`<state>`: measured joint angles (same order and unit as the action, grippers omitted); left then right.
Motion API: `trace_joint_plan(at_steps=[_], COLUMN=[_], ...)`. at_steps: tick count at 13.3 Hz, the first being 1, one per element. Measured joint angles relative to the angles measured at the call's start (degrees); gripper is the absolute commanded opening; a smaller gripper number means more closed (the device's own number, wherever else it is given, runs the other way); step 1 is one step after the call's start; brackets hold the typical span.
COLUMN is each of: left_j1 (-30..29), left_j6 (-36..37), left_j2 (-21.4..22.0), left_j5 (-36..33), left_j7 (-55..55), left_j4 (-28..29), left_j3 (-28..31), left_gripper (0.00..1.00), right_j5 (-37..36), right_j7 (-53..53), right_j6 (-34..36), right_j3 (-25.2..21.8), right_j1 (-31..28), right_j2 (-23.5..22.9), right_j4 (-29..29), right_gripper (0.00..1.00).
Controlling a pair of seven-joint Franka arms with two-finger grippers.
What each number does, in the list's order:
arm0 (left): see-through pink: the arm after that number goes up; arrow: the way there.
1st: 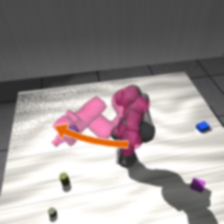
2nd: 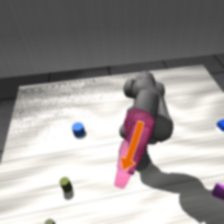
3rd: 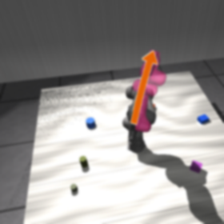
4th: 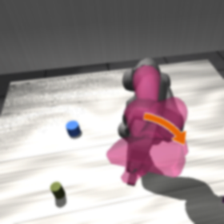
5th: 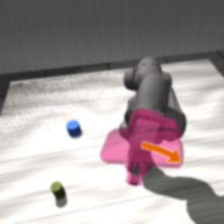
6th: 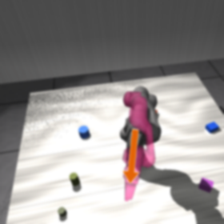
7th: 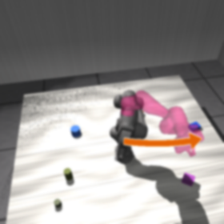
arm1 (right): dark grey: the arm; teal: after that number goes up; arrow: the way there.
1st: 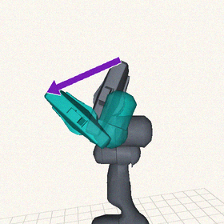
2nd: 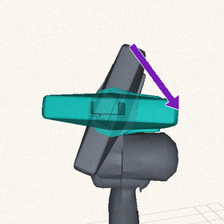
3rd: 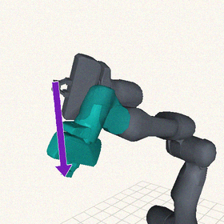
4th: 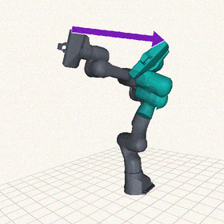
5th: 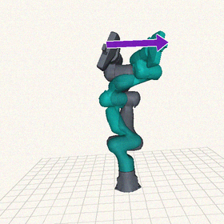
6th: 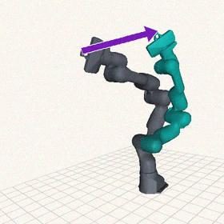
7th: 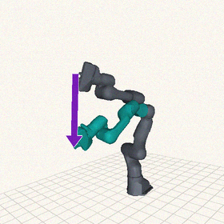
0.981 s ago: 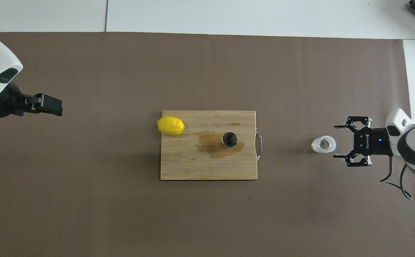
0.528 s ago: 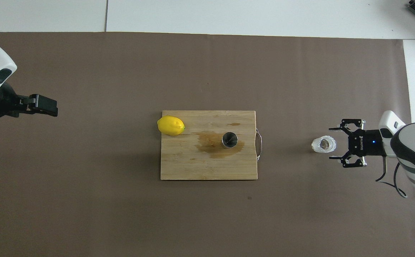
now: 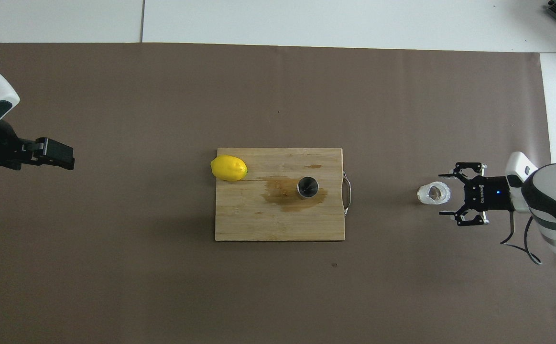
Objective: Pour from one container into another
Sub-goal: 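Close the right gripper around the small white cup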
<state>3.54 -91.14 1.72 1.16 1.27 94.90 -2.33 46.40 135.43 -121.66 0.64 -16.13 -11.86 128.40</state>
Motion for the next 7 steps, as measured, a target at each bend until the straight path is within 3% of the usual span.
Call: trace_joint_plan(at_steps=[1, 2, 3, 4, 5, 7], left_j1=[0.0, 0.1, 0.1, 0.0, 0.0, -0.1], left_j6=[0.0, 0.1, 0.1, -0.1, -0.5, -1.4], left_j2=[0.6, 1.2, 1.5, 1.5, 1.5, 1.5], left_j5=[0.0, 0.0, 0.0, 0.0, 0.0, 0.0], left_j7=[0.0, 0.0, 0.1, 0.1, 0.1, 0.1], left_j4=[0.0, 0.0, 0.0, 0.0, 0.0, 0.1], left_j3=[-0.8, -1.5, -1.8, -1.8, -1.7, -1.5], left_gripper=[1.0, 1.0, 1.0, 1.0, 1.0, 1.0], right_j5=[0.4, 0.6, 0.6, 0.6, 0.6, 0.7], right_j7=[0.9, 1.3, 1.4, 1.4, 1.4, 1.4], right_j6=[0.0, 0.0, 0.1, 0.2, 0.2, 0.3], right_j3=[0.0, 0.0, 0.0, 0.0, 0.0, 0.1], right_j1=[0.0, 0.0, 0.0, 0.0, 0.0, 0.0], right_j2=[-0.9, -1.5, -1.7, -1.6, -1.6, -1.6], right_j4=[0.0, 0.0, 0.0, 0.0, -0.1, -0.2], right_gripper=[0.99, 0.76, 0.44, 0.18, 0.06, 0.0])
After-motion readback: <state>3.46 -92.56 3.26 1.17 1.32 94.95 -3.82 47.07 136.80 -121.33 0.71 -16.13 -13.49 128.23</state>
